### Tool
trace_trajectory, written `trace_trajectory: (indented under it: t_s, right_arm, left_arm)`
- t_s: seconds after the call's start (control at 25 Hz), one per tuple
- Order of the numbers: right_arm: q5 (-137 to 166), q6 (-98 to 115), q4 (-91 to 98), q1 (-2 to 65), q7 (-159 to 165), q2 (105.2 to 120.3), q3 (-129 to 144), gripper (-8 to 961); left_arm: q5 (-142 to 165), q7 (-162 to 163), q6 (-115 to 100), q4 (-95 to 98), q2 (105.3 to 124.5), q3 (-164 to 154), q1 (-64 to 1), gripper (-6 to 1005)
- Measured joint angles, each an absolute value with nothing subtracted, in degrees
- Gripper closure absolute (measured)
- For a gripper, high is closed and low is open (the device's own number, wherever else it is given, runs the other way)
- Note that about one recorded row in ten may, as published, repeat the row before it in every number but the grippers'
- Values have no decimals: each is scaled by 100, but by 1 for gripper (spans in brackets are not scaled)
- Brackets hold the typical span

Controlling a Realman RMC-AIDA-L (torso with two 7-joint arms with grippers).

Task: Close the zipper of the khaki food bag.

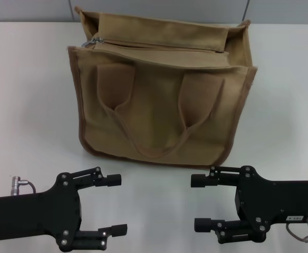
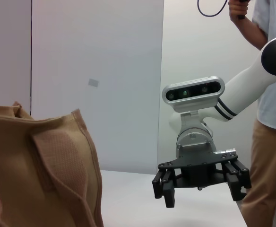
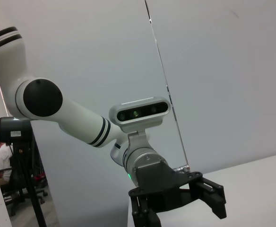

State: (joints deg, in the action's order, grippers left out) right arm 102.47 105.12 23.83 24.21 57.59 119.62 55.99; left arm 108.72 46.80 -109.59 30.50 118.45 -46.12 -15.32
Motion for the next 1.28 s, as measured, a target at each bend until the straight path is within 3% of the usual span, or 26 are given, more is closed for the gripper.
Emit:
trace_trajectory:
  t_s: [0.48,0.88,1.28]
  right_arm:
    - [10097,10529,2269,2433,5571,11961,5602,210]
    - [9863,10511,1892,2428,5084,11961,5598,210]
    - [9810,10496,1672,2492,4764,11962,5598,211]
  left_arm:
    - [10856,4680,-10964,3050,11848,-4552,-1526,193]
    - [10820,4669,-10605,2720,11842,-1535,-1374,192]
    - [10895,5037,-9228,2421,11871,-1279,-2099,192]
